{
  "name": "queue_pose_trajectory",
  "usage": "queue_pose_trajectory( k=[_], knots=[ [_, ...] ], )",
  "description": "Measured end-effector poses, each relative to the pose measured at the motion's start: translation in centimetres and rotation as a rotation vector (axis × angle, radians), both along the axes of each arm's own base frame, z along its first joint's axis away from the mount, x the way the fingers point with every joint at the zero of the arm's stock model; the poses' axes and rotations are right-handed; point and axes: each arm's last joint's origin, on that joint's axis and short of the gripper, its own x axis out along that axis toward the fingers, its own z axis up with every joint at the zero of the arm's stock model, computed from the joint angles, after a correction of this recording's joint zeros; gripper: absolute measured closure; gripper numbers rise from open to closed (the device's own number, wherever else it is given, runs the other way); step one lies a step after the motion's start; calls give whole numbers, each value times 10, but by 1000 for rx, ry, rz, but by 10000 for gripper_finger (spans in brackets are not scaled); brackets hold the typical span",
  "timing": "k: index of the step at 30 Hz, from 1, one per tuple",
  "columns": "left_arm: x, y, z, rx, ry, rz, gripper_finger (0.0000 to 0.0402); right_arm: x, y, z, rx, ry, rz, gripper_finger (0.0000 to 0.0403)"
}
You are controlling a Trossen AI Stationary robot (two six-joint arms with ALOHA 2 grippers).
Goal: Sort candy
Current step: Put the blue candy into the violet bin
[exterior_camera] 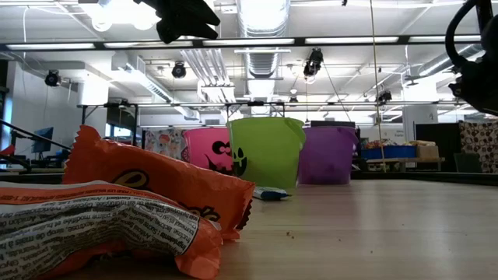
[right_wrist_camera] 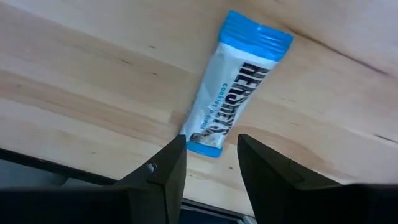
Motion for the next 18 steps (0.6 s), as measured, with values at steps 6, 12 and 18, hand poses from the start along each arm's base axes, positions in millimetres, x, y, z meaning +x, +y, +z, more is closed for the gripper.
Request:
queue_pose_trajectory(
  k=[6, 12, 18],
  knots=[
    [0, 0, 0, 0, 2, 0, 247, -4, -3, 2, -23, 38, -15, 266],
    [0, 0, 0, 1, 3, 1, 247, -5, -4, 4, -33, 12, 17, 276],
    [0, 0, 0, 2, 3, 2, 247, -4, -4, 5, -34, 13, -9, 378]
  ],
)
